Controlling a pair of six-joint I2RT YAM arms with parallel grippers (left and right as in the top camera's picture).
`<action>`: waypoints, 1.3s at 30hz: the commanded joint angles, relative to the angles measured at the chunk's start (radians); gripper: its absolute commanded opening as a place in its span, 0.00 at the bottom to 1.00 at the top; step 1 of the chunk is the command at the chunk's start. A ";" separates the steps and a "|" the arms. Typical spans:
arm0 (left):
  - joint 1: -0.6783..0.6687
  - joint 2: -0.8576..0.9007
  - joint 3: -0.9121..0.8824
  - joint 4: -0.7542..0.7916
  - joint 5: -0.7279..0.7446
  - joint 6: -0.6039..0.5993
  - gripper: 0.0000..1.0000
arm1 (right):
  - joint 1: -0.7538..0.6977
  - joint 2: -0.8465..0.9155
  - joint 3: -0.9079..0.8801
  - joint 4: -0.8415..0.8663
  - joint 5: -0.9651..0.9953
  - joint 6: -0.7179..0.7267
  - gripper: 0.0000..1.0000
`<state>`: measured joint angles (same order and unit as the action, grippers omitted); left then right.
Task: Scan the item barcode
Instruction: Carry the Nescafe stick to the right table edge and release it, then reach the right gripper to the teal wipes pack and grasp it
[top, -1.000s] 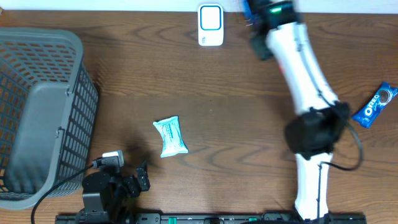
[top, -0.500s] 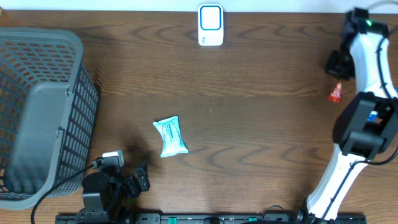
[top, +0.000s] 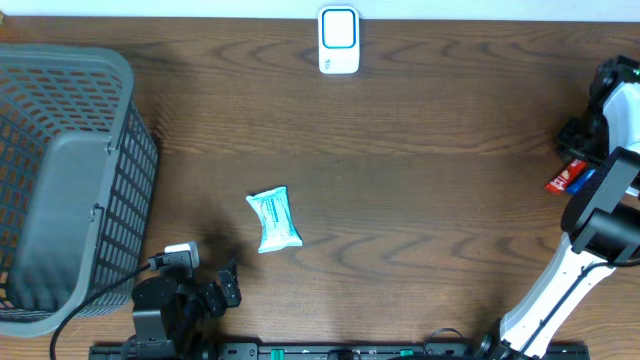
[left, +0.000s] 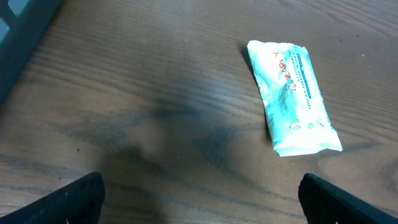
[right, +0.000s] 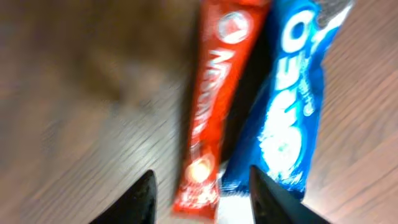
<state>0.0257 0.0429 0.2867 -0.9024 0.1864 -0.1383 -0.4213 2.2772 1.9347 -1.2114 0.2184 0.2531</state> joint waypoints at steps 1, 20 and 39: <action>0.004 -0.006 -0.008 -0.035 0.011 -0.005 1.00 | 0.059 -0.108 0.104 -0.050 -0.139 -0.034 0.48; 0.004 -0.006 -0.008 -0.035 0.011 -0.005 1.00 | 0.874 -0.204 0.131 -0.111 -0.360 -0.029 0.99; 0.004 -0.006 -0.008 -0.035 0.011 -0.005 1.00 | 1.287 -0.032 0.130 -0.034 -0.230 0.039 0.84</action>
<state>0.0257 0.0429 0.2867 -0.9020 0.1864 -0.1383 0.8318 2.2234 2.0670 -1.2507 -0.0666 0.2623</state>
